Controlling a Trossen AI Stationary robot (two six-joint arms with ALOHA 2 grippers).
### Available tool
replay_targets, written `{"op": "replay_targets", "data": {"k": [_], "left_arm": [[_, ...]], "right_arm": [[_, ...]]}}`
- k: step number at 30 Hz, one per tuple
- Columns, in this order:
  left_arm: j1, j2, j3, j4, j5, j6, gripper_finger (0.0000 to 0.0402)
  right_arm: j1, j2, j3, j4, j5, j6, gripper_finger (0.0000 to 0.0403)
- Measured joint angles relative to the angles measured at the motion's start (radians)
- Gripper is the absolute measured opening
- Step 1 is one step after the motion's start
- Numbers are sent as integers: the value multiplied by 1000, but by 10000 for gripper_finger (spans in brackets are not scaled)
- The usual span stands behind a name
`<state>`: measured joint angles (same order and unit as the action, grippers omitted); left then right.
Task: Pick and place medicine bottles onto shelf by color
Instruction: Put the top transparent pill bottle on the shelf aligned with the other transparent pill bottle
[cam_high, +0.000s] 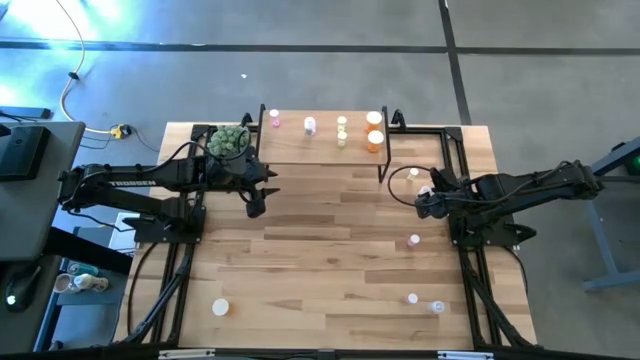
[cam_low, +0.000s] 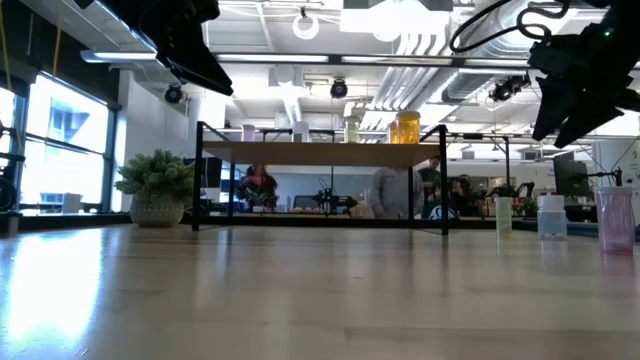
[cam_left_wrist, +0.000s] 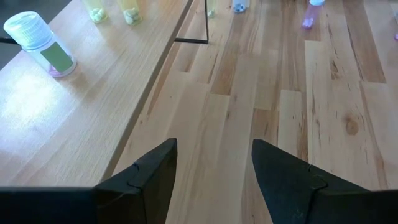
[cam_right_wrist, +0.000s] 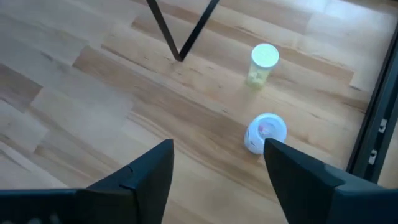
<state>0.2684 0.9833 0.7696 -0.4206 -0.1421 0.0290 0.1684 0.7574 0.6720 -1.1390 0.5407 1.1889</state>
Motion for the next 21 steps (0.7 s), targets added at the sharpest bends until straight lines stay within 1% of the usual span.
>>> {"op": "replay_targets", "data": {"k": [4,8,12,14,18,21], "left_arm": [[0,0,0,0,0,0,200],[0,0,0,0,0,-1,200],[0,0,0,0,0,-3,200],[0,0,0,-1,0,-3,200],[0,0,0,-1,0,0,200],[0,0,0,-1,0,0,200]], "right_arm": [[0,2,0,-3,-18,45,250],[0,14,0,-10,5,117,250],[0,55,0,-18,9,199,250],[0,84,0,-24,28,225,250],[-34,130,0,-52,35,224,250],[-87,140,0,-66,15,181,250]]}}
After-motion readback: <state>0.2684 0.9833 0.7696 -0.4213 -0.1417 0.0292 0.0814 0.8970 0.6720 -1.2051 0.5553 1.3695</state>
